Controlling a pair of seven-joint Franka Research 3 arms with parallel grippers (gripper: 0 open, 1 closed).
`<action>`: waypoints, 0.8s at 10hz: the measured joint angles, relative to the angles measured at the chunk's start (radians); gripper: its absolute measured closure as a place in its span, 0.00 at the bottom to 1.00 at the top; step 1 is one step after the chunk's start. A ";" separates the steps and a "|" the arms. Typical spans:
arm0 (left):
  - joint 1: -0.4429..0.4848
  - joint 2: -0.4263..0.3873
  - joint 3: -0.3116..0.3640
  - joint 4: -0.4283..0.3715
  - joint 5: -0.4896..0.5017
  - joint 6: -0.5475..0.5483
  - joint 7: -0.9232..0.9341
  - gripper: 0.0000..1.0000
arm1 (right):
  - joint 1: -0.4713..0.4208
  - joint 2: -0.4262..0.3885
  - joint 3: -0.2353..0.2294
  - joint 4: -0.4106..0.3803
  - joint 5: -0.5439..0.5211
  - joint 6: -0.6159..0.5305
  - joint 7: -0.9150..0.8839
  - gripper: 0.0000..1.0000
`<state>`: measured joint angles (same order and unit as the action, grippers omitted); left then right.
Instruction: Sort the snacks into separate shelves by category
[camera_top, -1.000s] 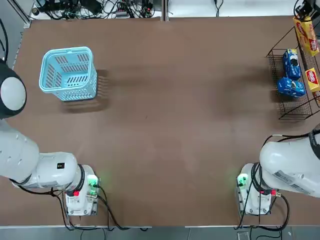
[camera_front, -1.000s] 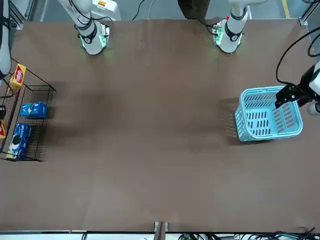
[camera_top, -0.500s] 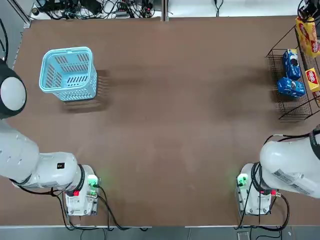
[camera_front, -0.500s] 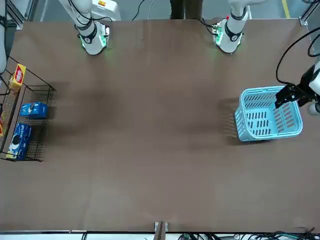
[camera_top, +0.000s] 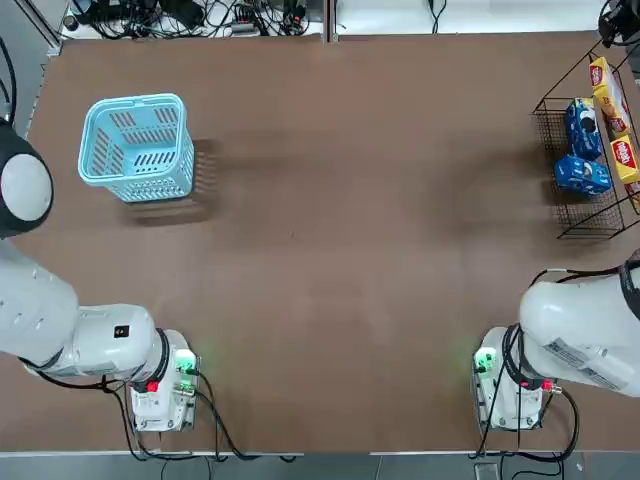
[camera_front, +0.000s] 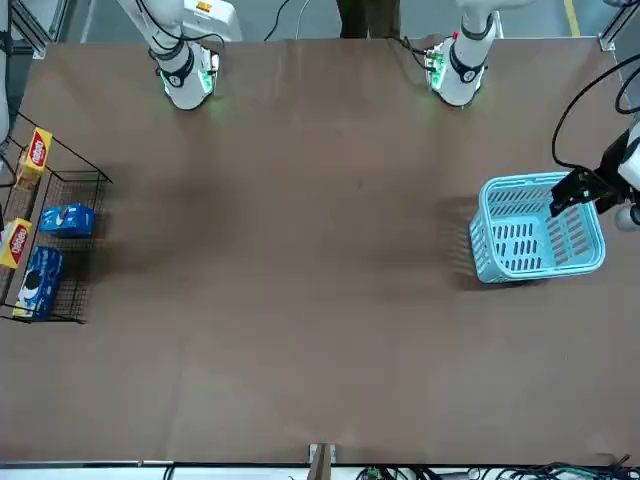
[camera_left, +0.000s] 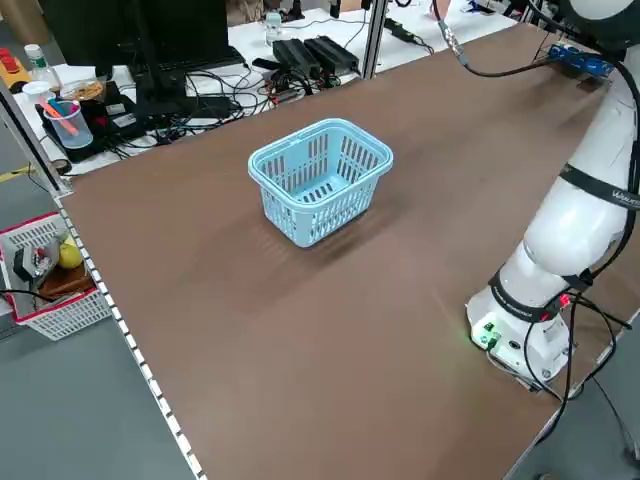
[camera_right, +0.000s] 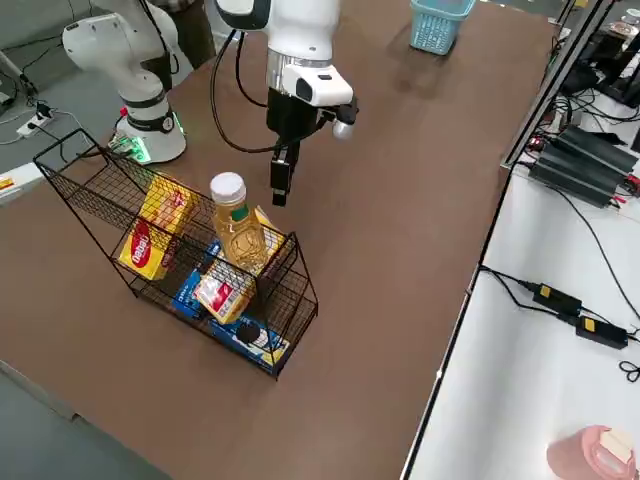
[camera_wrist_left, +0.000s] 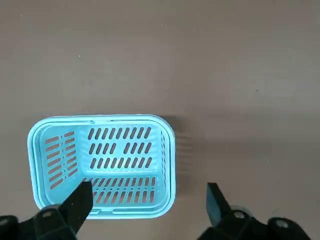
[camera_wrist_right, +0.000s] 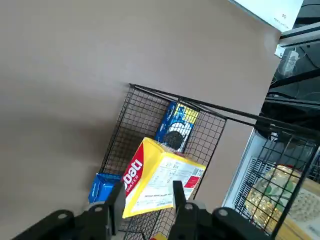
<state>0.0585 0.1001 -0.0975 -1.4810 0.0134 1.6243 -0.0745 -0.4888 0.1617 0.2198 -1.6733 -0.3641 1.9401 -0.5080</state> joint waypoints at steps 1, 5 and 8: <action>0.000 0.000 0.000 0.000 0.000 0.000 0.000 0.00 | 0.000 0.000 0.000 0.000 0.021 0.000 -0.001 0.46; 0.000 0.000 0.000 0.000 0.000 0.000 0.000 0.00 | -0.001 0.000 0.000 -0.001 0.190 -0.015 0.126 0.00; 0.000 0.000 0.000 0.000 0.000 0.000 0.000 0.00 | 0.030 0.000 0.015 -0.002 0.198 -0.019 0.337 0.00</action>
<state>0.0585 0.1001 -0.0974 -1.4810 0.0134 1.6243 -0.0745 -0.4583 0.1617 0.2348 -1.6757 -0.1658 1.9207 -0.1706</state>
